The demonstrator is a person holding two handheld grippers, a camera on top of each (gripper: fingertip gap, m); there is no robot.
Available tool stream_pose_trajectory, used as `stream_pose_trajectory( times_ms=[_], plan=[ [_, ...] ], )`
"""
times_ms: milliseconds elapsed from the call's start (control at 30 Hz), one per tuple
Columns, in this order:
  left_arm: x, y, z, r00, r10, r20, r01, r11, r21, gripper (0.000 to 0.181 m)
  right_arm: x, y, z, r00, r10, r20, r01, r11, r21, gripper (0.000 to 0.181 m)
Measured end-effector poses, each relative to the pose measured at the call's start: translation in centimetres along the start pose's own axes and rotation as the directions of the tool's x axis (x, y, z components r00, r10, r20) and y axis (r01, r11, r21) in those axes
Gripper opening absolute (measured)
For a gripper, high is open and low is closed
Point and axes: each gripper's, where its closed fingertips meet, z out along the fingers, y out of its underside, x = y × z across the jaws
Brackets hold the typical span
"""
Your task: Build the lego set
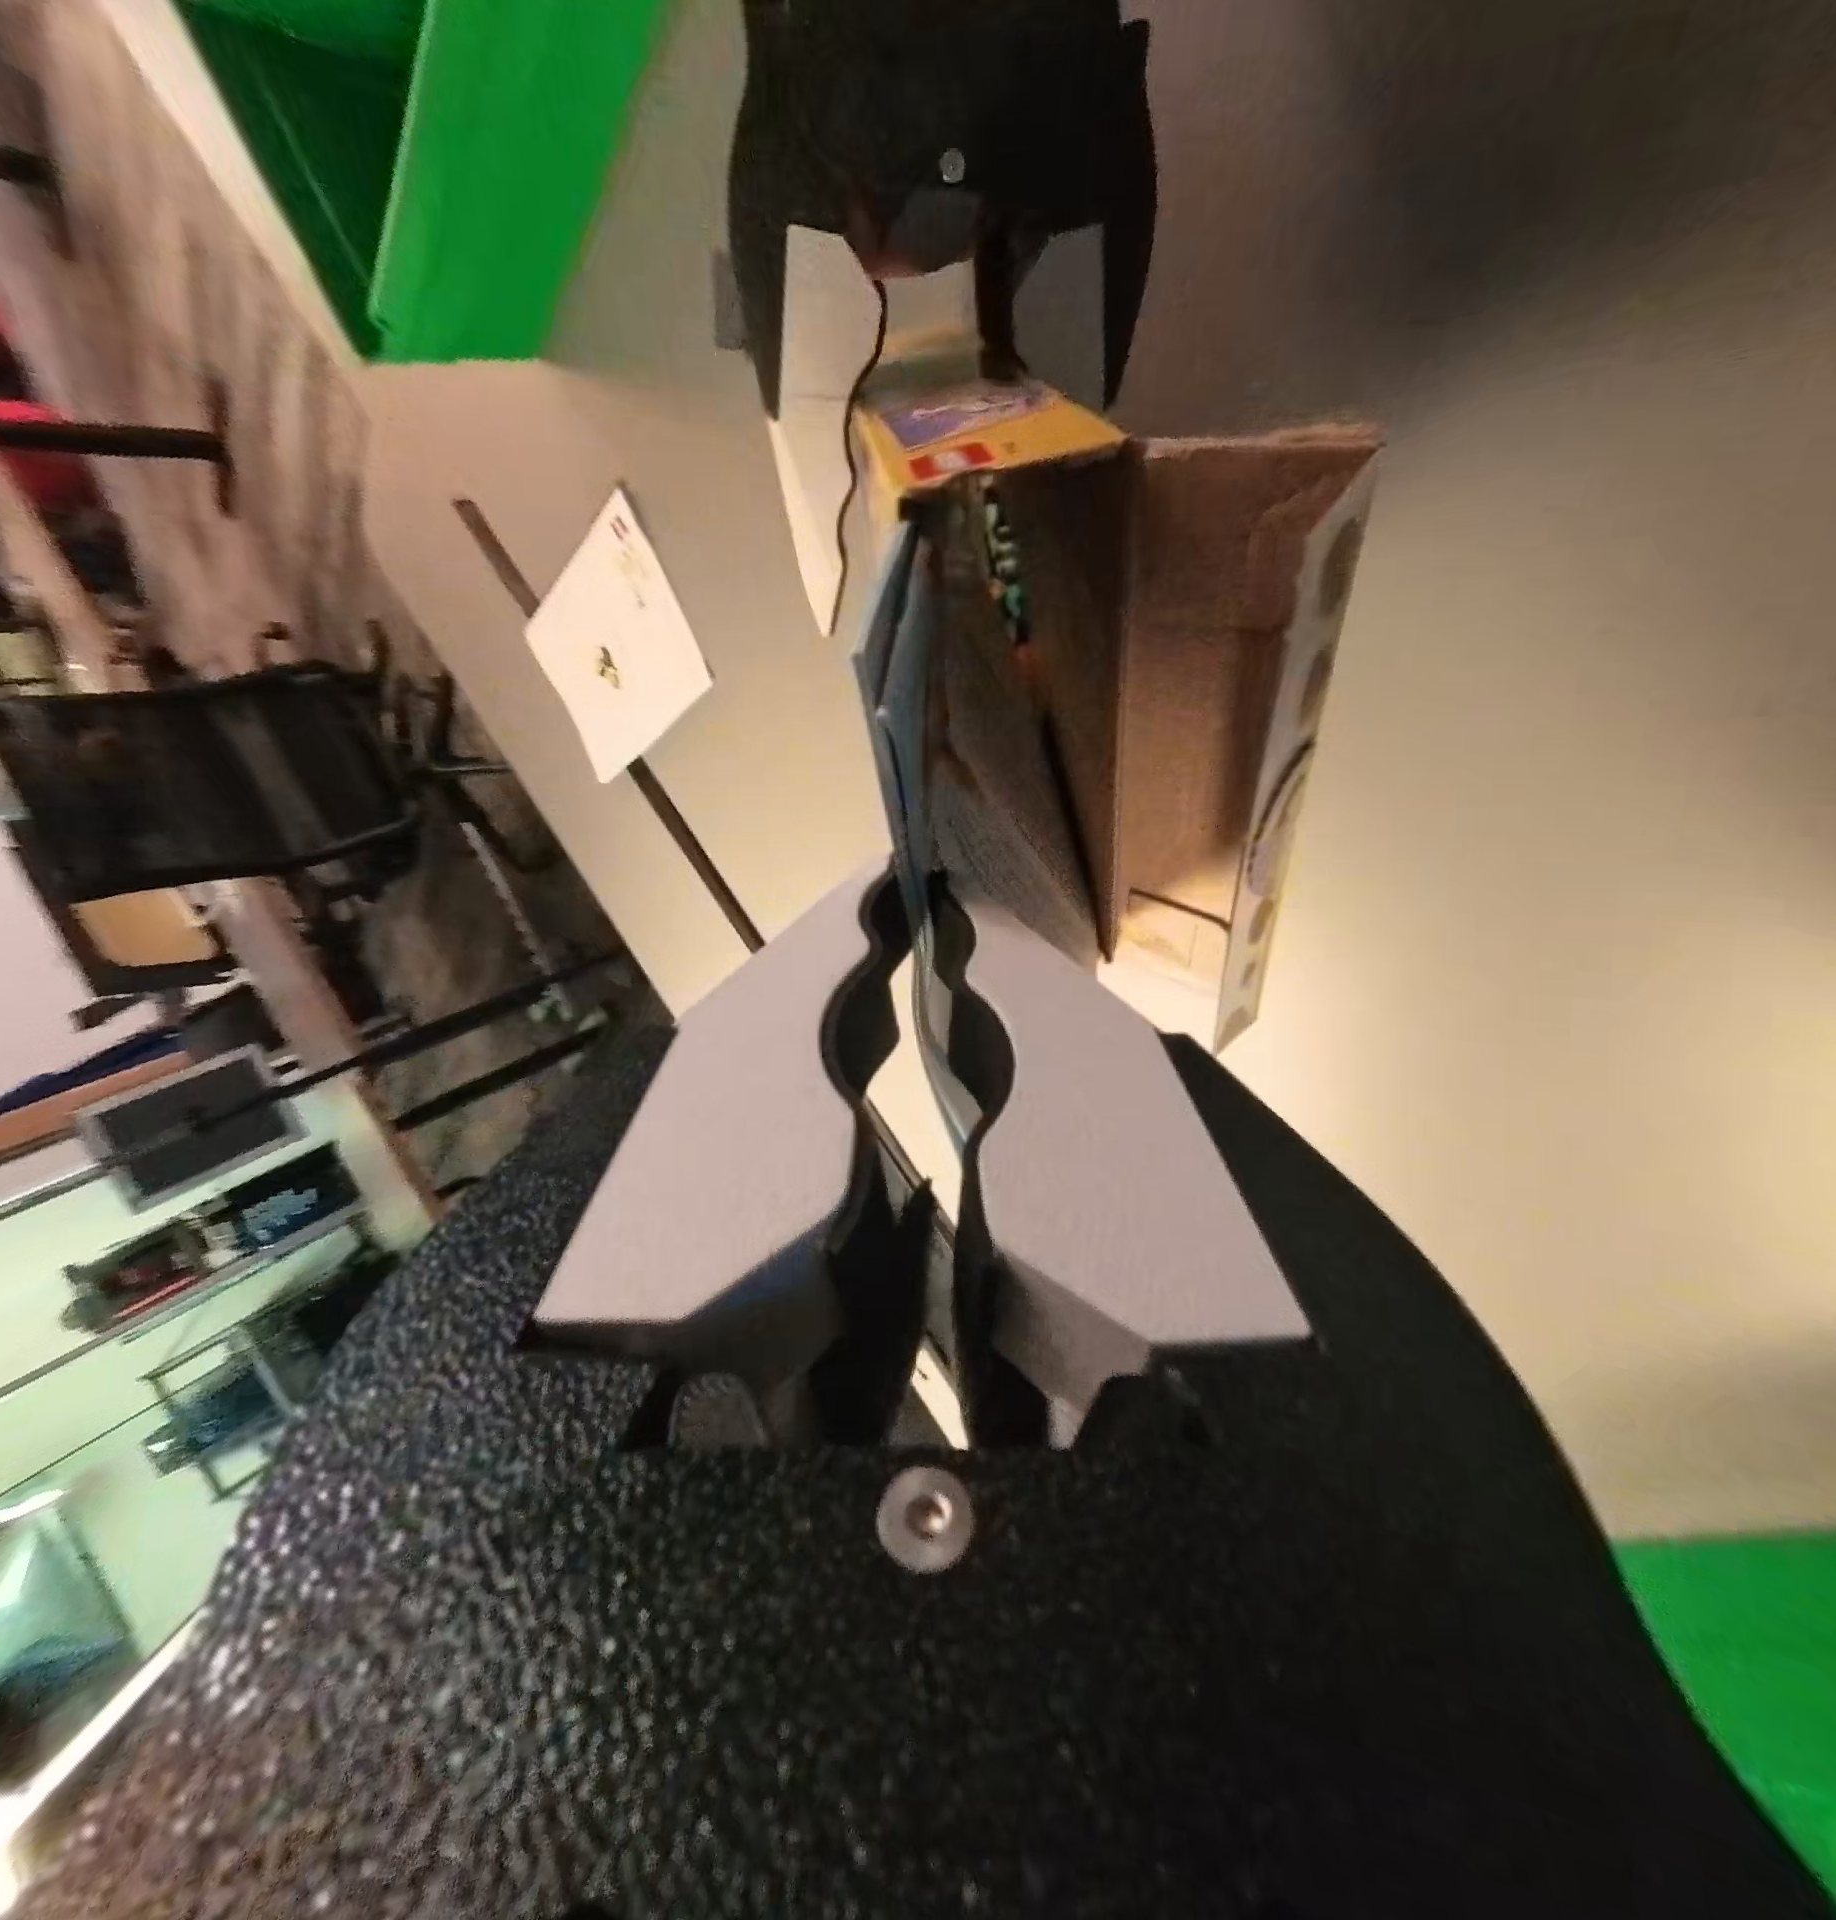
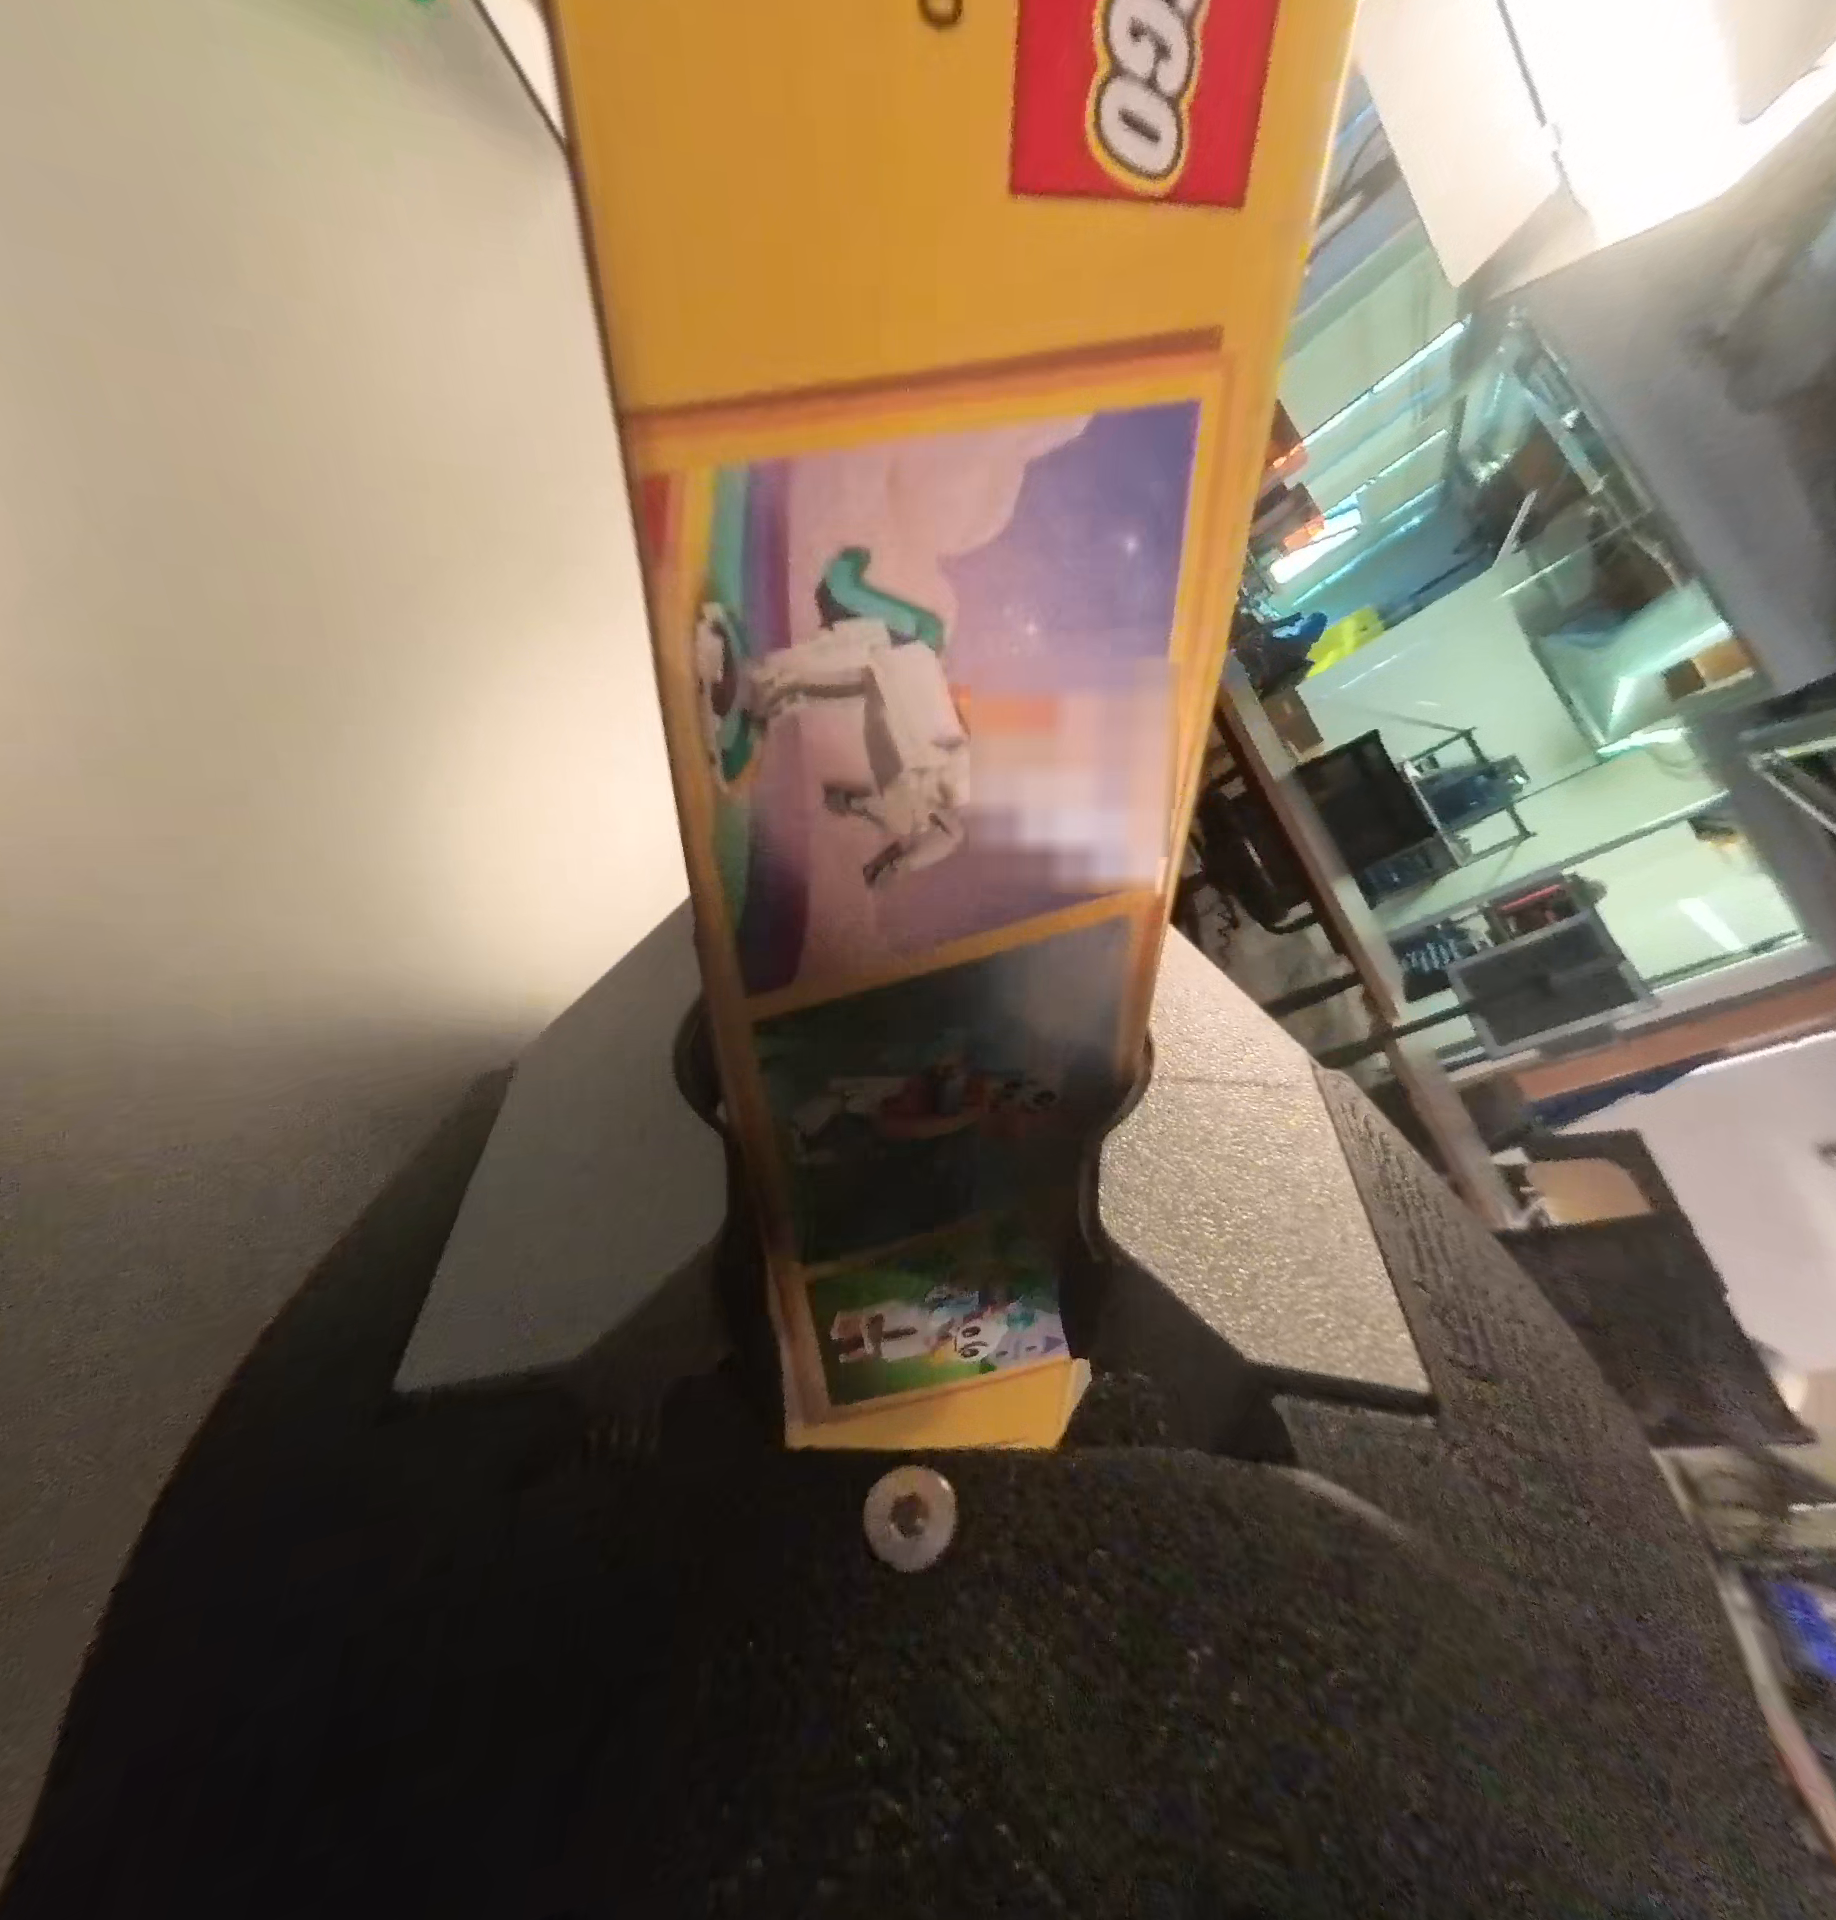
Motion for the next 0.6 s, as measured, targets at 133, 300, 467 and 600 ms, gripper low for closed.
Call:
stream_pose_trajectory(
  times_ms=[133,300,467,600],
  plan=[
    [-2.4,-0.1,-1.7,0.995,-0.018,-0.098,0.016,1.0,-0.024,0.0,0.4,0.2,0.2,0.996,0.09,-0.011,-0.09,0.996,0.024,0.067],
    [-5.0,0.2,-3.2,0.986,-0.051,-0.157,0.037,0.995,-0.087,0.0,1.0,0.6,0.2,0.982,0.188,0.011,-0.188,0.981,0.053,0.068],
    [-8.3,0.4,-5.1,0.977,-0.123,-0.176,0.104,0.989,-0.109,0.0,1.6,1.1,0.2,0.949,0.31,0.059,-0.314,0.945,0.086,0.069],
    [-10.6,0.6,-5.6,0.962,-0.188,-0.198,0.16,0.975,-0.152,0.0,2.0,1.6,0.2,0.921,0.378,0.097,-0.387,0.916,0.105,0.074]
  ],
)
